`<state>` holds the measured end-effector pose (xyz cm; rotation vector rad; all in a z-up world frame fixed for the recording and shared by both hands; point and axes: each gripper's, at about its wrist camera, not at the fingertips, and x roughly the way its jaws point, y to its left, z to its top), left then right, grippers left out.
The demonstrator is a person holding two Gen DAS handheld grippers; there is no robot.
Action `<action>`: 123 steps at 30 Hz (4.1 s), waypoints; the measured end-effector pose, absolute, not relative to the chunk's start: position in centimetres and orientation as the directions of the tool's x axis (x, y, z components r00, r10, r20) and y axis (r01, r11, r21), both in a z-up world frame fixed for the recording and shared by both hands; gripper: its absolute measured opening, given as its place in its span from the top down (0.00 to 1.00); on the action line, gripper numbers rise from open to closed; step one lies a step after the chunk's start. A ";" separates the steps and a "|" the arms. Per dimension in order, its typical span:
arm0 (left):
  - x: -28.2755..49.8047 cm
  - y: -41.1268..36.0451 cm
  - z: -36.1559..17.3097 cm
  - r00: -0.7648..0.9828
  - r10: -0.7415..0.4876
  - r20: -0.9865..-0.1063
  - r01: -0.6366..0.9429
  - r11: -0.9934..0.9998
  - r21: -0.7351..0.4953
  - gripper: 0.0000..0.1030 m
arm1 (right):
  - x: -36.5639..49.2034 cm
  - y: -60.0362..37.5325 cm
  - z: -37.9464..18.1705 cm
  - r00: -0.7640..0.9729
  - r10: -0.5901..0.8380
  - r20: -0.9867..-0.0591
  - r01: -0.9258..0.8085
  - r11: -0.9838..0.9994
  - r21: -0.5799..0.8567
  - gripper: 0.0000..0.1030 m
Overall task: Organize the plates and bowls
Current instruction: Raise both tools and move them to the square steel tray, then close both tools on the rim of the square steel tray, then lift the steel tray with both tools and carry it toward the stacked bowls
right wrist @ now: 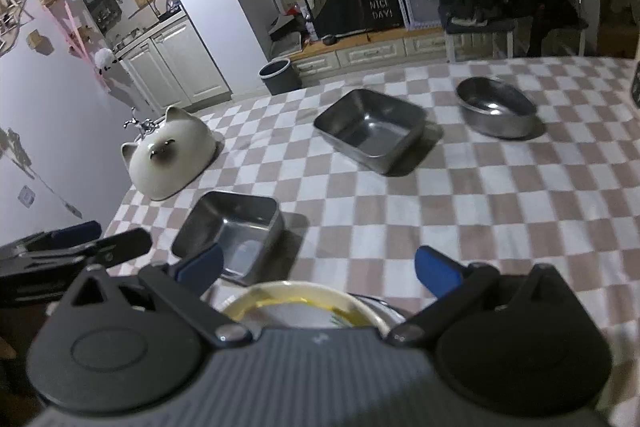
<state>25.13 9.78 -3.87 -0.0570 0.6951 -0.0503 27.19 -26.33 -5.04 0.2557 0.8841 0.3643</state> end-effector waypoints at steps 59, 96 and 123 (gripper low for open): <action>25.9 -4.2 -1.9 0.644 -0.457 -0.614 0.229 0.880 -0.415 0.83 | 26.3 -38.7 -4.9 0.639 0.321 -0.699 -0.019 0.915 0.403 0.90; 26.9 -19.8 -11.7 0.372 -0.420 -0.828 0.388 0.880 -0.272 0.74 | 25.6 -47.5 -10.1 0.497 0.105 -0.861 0.147 0.968 0.203 0.89; 25.5 -20.2 -12.7 0.307 -0.441 -0.844 0.446 0.849 -0.282 0.74 | 24.9 -47.9 -11.1 0.401 0.142 -0.905 0.094 0.976 0.195 0.89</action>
